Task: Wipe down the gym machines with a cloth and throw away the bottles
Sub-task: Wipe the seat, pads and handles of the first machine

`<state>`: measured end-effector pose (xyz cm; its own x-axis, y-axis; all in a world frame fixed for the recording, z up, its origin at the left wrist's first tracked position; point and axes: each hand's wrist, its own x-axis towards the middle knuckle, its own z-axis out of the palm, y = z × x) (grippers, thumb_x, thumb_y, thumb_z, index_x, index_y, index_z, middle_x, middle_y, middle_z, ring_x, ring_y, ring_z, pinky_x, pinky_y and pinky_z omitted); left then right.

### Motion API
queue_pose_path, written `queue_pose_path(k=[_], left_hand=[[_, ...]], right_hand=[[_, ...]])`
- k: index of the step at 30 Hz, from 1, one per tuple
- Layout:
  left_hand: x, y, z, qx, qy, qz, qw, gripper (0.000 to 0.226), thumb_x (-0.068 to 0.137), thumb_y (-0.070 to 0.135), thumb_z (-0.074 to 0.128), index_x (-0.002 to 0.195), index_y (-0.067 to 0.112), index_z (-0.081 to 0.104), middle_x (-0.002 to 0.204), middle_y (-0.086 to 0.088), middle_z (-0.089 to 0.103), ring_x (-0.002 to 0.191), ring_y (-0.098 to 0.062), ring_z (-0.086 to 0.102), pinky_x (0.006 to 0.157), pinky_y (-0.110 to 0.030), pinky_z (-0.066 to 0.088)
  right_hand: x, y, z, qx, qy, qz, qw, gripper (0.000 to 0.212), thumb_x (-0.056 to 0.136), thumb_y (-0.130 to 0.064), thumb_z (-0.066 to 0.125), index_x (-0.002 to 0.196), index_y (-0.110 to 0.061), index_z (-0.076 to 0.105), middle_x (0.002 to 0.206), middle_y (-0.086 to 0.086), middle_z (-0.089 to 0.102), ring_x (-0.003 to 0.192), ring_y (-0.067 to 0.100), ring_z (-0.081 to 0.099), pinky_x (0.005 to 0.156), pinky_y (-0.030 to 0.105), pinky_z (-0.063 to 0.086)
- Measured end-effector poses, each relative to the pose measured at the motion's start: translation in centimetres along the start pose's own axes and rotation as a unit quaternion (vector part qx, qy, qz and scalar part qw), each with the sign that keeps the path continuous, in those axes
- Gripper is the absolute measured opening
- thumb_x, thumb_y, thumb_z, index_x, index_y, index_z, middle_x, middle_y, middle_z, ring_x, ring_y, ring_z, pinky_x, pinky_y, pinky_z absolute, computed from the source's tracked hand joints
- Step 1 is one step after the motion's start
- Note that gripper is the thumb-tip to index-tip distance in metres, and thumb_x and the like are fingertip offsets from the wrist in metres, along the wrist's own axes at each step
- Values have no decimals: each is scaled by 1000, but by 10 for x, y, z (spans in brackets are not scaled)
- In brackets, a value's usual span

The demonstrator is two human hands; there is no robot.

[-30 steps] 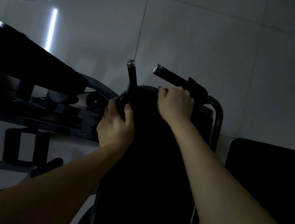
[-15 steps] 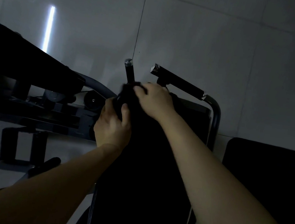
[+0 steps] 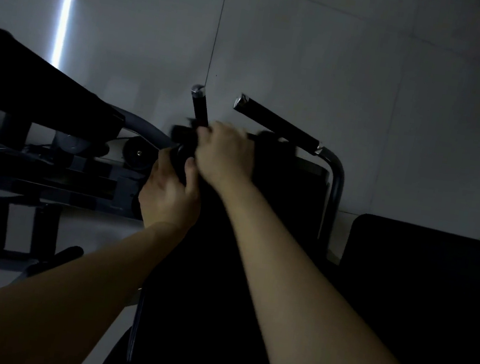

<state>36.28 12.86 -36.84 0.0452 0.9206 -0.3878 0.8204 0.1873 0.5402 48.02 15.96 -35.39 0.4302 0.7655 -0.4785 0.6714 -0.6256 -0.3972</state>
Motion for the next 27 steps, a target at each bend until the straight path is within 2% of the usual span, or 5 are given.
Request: queue_pose_path(k=[4, 8, 18, 22, 27], left_hand=[[2, -4, 3, 9, -2, 2, 1000, 39, 105, 44, 39, 132, 16, 46, 124, -16, 63, 104, -41, 61, 75, -37, 33], [3, -3, 1, -1, -18, -5, 1000, 41, 105, 46, 38, 135, 20, 46, 126, -15, 62, 107, -40, 59, 77, -36, 32], [4, -2, 2, 3, 2, 4, 1000, 41, 103, 50, 36, 125, 17, 50, 115, -12, 64, 101, -36, 59, 76, -39, 36], [2, 0, 0, 35, 4, 4, 999, 46, 103, 52, 32, 123, 14, 49, 95, -5, 55, 83, -28, 50, 72, -39, 35], [5, -3, 0, 40, -1, 6, 999, 54, 101, 58, 28, 125, 14, 48, 91, -6, 56, 78, -31, 52, 65, -40, 35]], right_hand=[[-4, 18, -5, 23, -1, -94, 995, 35, 104, -37, 37, 103, -14, 63, 107, 7, 64, 102, 28, 55, 78, 38, 39], [0, 101, -29, 4, 16, 7, 1000, 39, 105, -40, 37, 99, -14, 65, 104, 9, 65, 99, 31, 57, 72, 34, 37], [-24, 159, -43, -21, 100, 263, 959, 38, 105, -33, 35, 126, -8, 56, 129, 16, 55, 115, 35, 53, 97, 48, 47], [-45, 147, -35, -50, 132, 230, 963, 40, 94, -9, 54, 133, -7, 44, 136, 17, 43, 120, 38, 46, 93, 50, 51], [-75, 141, -31, -83, 116, 189, 972, 46, 89, -11, 61, 132, -5, 44, 140, 17, 35, 119, 37, 45, 96, 44, 49]])
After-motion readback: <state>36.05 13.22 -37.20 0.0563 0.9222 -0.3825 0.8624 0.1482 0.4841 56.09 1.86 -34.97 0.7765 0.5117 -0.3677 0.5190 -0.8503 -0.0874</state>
